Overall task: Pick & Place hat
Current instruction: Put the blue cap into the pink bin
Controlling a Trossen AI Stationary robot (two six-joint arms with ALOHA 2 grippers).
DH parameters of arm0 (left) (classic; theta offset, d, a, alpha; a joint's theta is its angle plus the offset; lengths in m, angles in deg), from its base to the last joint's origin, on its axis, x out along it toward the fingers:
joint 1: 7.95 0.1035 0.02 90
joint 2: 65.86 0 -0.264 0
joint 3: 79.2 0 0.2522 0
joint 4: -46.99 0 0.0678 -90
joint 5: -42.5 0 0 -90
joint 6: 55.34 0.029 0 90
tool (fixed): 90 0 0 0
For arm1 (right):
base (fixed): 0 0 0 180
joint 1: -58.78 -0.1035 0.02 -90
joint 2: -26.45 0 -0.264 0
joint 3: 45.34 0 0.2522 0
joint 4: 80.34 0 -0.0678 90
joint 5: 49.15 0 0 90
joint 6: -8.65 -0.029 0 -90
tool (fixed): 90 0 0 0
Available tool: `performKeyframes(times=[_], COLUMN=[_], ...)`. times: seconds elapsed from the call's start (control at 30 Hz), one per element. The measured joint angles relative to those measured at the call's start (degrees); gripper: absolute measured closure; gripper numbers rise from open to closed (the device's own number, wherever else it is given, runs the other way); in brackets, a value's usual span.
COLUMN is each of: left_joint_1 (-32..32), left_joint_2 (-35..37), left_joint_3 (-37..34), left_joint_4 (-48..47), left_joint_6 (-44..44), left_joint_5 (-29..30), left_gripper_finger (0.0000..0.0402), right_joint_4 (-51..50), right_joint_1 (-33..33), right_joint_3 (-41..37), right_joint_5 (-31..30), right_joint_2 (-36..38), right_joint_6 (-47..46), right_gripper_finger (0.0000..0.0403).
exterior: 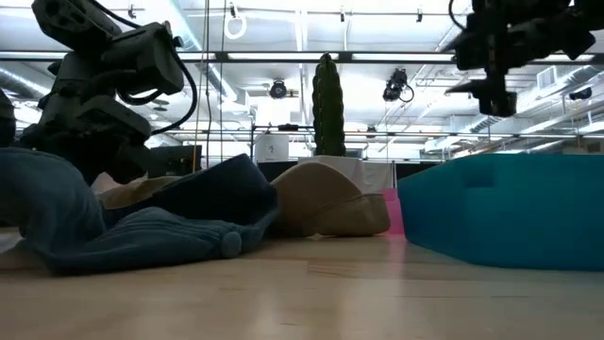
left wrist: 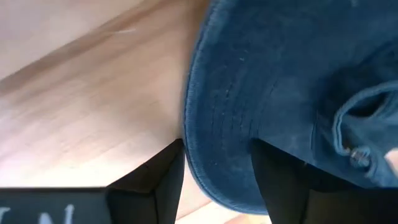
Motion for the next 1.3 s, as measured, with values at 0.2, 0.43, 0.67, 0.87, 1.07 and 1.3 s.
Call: performKeyframes(times=[0.2,0.43,0.67,0.87,1.07,1.3], left_joint_1=[-0.1,-0.1,-0.1,-0.1,-0.1,-0.6], left_joint_2=[2.3,5.3,11.1,18.4,24.5,26.3], left_joint_3=[-0.4,-0.3,-0.3,1.7,7.6,17.3], left_joint_4=[0.7,3.1,6.8,8.2,8.2,8.3], left_joint_6=[7.9,15.3,19.8,20.7,26.2,39.5], left_joint_5=[1.7,3.8,8.8,15.9,23.0,30.0], left_gripper_finger=[0.0290,0.0388,0.0396,0.0398,0.0399,0.0400], right_joint_4=[7.5,8.2,10.7,16.0,19.7,20.9], right_joint_1=[-1.4,-2.8,-4.3,-4.9,-4.9,-4.9], right_joint_3=[0.0,0.0,0.0,0.0,0.0,0.0], right_joint_5=[-5.4,-10.8,-11.0,-12.2,-11.4,-8.4], right_joint_2=[0.0,0.0,0.0,0.0,0.0,0.0], right_joint_6=[-6.5,-11.9,-18.7,-19.9,-19.9,-21.2], right_gripper_finger=[0.0140,0.0140,0.0140,0.0140,0.0140,0.0140])
